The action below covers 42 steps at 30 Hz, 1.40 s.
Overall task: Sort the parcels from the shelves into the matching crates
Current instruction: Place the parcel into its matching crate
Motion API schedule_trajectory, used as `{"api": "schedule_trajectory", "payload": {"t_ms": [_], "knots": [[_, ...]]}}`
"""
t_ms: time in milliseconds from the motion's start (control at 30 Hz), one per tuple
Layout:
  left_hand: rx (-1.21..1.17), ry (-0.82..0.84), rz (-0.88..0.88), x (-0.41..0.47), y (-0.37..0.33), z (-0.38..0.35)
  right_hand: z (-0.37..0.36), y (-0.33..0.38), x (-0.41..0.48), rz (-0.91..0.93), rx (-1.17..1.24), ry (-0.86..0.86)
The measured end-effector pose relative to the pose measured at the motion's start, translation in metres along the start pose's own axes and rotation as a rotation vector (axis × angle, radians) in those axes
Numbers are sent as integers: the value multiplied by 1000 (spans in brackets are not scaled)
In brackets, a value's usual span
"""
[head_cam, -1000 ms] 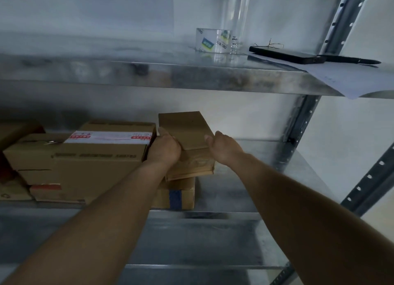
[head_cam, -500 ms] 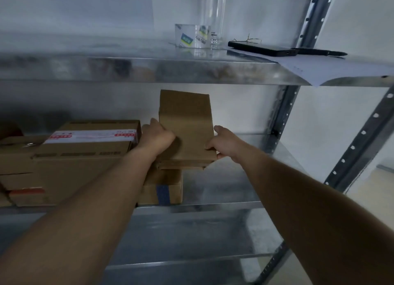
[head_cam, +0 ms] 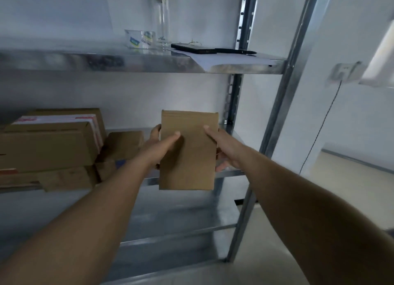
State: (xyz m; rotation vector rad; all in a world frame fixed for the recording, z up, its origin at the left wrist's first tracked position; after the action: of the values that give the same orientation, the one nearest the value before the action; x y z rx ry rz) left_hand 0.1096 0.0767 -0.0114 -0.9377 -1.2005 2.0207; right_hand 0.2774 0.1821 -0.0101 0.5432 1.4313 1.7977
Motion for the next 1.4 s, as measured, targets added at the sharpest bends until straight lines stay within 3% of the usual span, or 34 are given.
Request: {"api": "schedule_trajectory", "payload": {"t_ms": [233,467,633,800,967,1400], "knots": [[-63,39,115,-46,6,-57,51,-22,-78,-82,47,-97],[1,70,-35,-76,-20,-123,122,-47,-139,18,163,-273],[137,287,-179,-101,-41,-188,170,-67,-183,98,75,-347],[-35,430,-117,-124,-58,-246,219,-94,-225,102,173,-510],[116,389,-253,-138,-69,-300,258,-121,-253,116,5,-641],[216,696,-535,-137,-99,-437,351,-170,-286,120,-213,-800]]}}
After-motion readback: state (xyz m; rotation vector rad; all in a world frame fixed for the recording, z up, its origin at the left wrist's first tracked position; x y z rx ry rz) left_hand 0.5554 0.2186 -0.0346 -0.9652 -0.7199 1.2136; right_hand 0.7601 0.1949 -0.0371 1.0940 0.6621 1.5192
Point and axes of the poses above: each hand's wrist, its own x-axis towards the middle knuckle, its own z-axis out of the back of the hand, y = z × x, the point moved 6 cm from there along x, towards the middle knuckle, and after that the axes turned 8 degrees about z, right-handed, at the moved point
